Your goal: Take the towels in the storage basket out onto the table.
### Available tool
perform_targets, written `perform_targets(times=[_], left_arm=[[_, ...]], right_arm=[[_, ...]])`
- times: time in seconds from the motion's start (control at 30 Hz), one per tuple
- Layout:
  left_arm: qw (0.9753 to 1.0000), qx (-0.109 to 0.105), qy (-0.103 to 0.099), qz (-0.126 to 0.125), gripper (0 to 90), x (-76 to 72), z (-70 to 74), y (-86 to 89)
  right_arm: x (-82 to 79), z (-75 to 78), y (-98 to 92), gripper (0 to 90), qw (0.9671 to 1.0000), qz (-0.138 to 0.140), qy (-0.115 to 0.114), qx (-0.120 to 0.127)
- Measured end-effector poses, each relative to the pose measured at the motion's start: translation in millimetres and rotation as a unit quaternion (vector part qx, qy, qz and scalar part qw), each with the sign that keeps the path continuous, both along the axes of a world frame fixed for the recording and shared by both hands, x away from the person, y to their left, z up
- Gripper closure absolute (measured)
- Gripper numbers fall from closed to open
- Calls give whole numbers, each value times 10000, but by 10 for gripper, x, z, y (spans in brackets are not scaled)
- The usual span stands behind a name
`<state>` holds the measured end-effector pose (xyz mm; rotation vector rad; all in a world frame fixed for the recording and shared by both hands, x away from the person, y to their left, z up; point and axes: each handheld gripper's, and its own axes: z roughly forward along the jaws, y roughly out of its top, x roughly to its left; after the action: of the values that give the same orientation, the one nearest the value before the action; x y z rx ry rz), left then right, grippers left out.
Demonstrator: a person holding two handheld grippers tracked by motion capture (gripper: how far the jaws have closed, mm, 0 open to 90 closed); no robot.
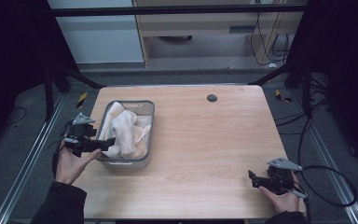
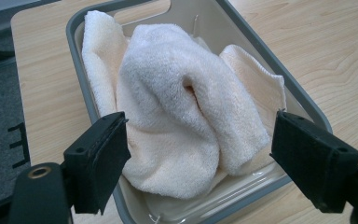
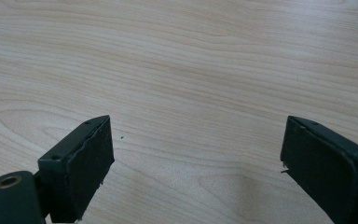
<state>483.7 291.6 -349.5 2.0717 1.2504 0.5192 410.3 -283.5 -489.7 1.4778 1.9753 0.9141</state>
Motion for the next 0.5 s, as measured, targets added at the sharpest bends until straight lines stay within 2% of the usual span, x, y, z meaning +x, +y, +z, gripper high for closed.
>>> perform_targets(times=[0.2, 0.5], left_arm=[[9999, 135, 107, 0, 175, 121, 44, -53], [9993, 270, 246, 23, 164, 288, 34, -162]], right_arm=[[2, 0, 3, 94, 10000, -3, 29, 14], [7, -5, 6, 93, 10000, 0, 57, 0]])
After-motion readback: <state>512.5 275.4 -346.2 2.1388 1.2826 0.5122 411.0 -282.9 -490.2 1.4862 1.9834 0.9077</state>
